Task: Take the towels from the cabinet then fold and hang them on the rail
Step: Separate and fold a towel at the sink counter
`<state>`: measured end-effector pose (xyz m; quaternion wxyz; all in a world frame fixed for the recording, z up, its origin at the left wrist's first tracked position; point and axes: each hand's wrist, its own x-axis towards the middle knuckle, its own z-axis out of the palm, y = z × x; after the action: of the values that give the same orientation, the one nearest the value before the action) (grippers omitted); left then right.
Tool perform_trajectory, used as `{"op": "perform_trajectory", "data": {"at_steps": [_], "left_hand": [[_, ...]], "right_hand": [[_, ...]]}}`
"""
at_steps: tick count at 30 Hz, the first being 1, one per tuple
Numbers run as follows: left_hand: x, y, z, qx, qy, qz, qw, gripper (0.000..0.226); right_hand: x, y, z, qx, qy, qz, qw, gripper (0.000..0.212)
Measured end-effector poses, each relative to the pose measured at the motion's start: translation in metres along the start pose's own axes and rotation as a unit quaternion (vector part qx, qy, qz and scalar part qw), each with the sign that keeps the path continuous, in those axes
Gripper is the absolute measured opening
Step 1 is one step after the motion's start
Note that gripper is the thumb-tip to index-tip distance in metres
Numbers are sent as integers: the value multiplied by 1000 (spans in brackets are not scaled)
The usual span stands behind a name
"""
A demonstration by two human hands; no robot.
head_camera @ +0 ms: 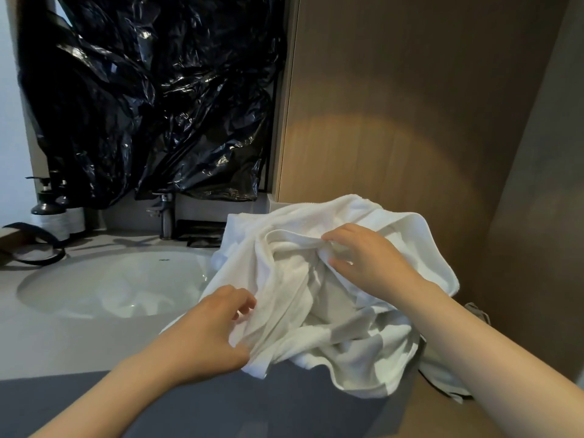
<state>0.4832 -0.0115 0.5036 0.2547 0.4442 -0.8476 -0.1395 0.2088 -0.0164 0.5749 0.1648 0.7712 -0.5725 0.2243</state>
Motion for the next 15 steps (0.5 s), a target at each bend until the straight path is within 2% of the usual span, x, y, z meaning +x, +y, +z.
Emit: {"op": "perform_trajectory", "data": {"at_steps": [4, 6, 10, 15], "left_hand": [[-4, 0, -8, -53, 67, -2, 996, 24], [-6, -1, -13, -51, 64, 9, 997, 16], [-5, -6, -13, -85, 70, 13, 994, 20], [13, -14, -14, -126, 211, -16, 969, 32]], "right_hand": [[1, -6, 4, -13, 2, 15, 1000, 43], [4, -4, 6, -27, 5, 27, 999, 42], [11, 7, 10, -68, 10, 54, 996, 25], [12, 12, 8, -45, 59, 66, 995, 16]]}}
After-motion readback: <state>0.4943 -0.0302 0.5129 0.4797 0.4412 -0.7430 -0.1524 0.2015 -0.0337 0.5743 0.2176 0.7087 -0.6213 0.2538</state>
